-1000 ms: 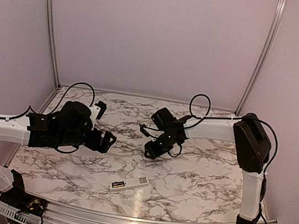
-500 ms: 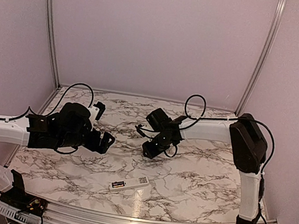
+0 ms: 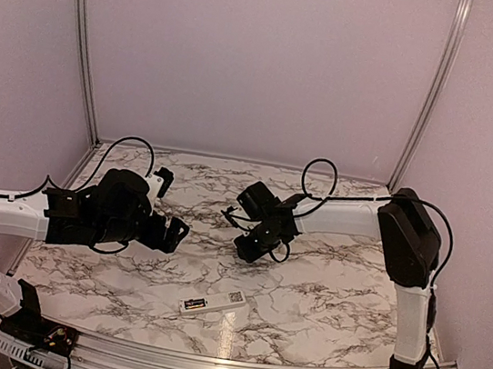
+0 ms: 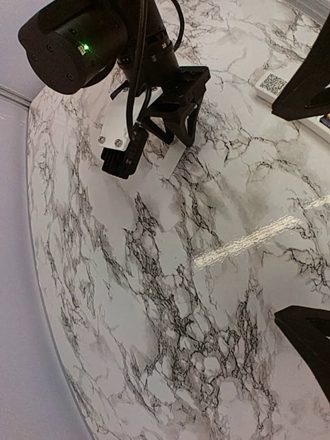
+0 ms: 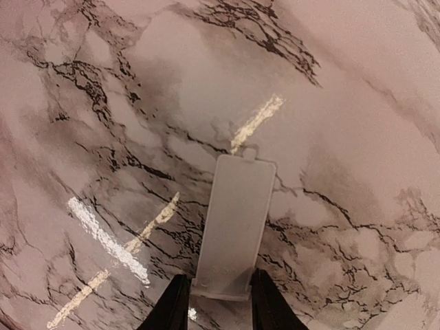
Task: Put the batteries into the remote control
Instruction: Pick up the battery cover at the center of the board.
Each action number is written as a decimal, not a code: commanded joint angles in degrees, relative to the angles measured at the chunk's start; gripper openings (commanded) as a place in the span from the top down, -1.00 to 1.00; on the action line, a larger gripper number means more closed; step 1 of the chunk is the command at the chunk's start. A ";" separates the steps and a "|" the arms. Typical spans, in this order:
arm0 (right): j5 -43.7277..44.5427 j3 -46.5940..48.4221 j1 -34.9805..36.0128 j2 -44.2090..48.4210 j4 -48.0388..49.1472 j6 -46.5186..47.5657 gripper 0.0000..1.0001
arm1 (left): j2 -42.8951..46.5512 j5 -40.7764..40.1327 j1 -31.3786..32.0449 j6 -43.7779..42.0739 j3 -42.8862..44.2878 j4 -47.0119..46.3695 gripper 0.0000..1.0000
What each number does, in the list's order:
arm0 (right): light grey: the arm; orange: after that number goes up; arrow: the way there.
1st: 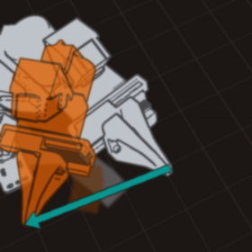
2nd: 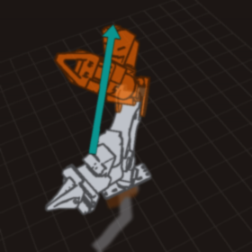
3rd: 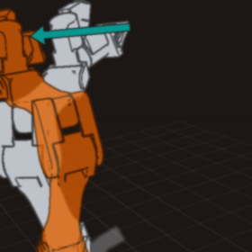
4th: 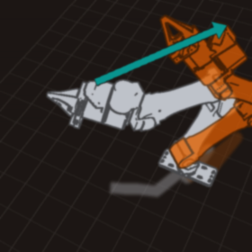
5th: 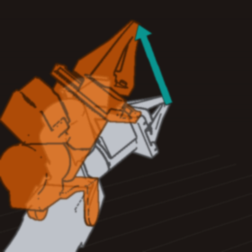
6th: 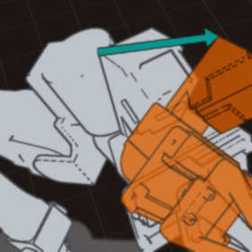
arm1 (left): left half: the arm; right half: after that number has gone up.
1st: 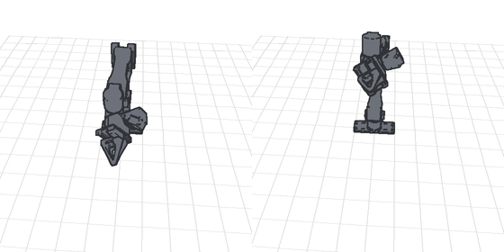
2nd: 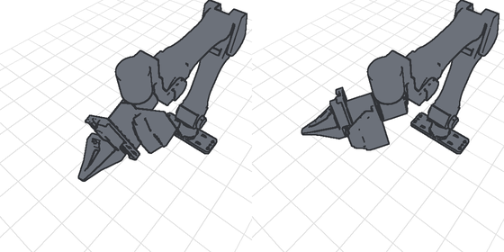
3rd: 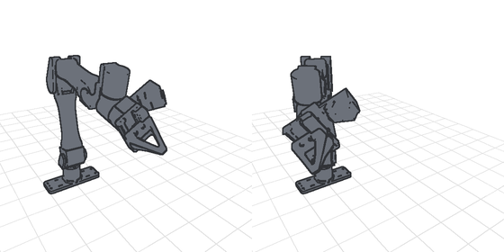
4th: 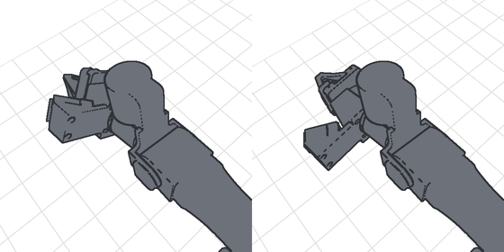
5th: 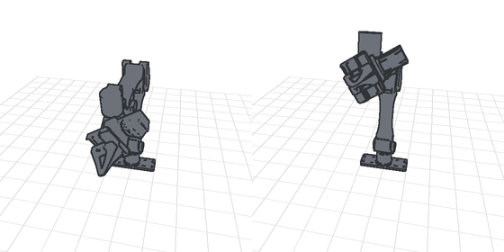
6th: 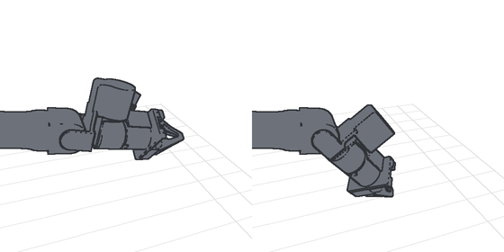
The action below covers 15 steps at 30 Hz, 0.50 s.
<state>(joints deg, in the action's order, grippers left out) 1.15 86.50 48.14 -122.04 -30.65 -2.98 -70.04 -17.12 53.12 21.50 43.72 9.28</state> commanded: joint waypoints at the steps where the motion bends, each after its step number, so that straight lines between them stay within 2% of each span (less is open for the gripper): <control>1: 1.41 -2.76 1.25 -1.89 -6.09 -1.92 0.41 | 0.62 -1.34 -0.39 -0.63 -0.40 0.08 -0.98; 10: 0.61 -3.18 1.27 -1.19 -5.78 -2.14 0.68 | 0.12 -1.94 -0.49 -0.69 -0.22 0.19 -0.98; 15: 0.47 -3.26 1.30 1.52 -4.85 -1.83 0.72 | -0.73 -1.69 -1.00 -0.18 -0.17 -0.49 -0.98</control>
<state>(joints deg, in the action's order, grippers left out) 2.09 85.58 48.66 -121.43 -30.39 -4.45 -70.11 -18.13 52.80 21.47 43.72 9.28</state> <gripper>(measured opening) 0.243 0.989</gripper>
